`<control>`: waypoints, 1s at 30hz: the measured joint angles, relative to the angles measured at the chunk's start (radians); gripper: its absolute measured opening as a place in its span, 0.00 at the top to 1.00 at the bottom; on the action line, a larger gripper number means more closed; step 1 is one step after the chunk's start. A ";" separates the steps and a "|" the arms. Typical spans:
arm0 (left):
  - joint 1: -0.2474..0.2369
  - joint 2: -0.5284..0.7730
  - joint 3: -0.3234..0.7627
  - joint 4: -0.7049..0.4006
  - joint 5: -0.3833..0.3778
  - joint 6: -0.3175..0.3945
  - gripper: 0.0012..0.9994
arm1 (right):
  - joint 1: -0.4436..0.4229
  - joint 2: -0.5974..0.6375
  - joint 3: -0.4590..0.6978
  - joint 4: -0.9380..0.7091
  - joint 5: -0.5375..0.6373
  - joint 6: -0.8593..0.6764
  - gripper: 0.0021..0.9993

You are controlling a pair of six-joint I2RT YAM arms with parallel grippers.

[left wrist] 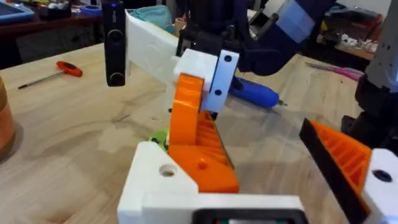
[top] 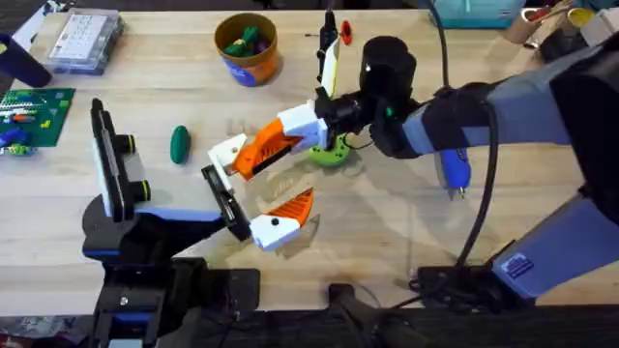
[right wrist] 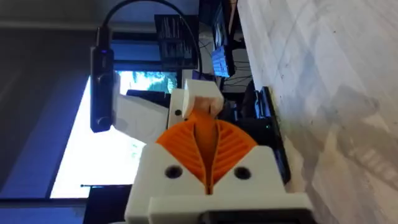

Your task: Pick up the gripper from the table and insert it into the empty holder that is missing its gripper. Then pick up a screw, insert it into the mounting hole, and use the screwdriver to tighten it. Finally, clean up the table by picking up the vegetable and placing it into the bucket.

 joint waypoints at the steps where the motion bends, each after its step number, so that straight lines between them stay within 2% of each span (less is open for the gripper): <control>1: 0.000 0.000 0.000 0.000 0.000 0.000 0.01 | 0.000 0.000 0.000 0.001 0.001 0.000 0.99; 12: -0.001 0.000 0.000 0.000 0.009 0.009 0.01 | 0.000 -0.050 -0.044 0.007 0.045 -0.004 0.98; 22: -0.005 0.000 0.000 -0.001 0.021 0.033 0.01 | 0.002 -0.050 -0.061 0.075 0.123 -0.014 0.98; 30: -0.006 0.000 0.000 -0.002 0.022 0.023 0.01 | 0.010 -0.052 -0.087 0.101 0.164 -0.014 0.98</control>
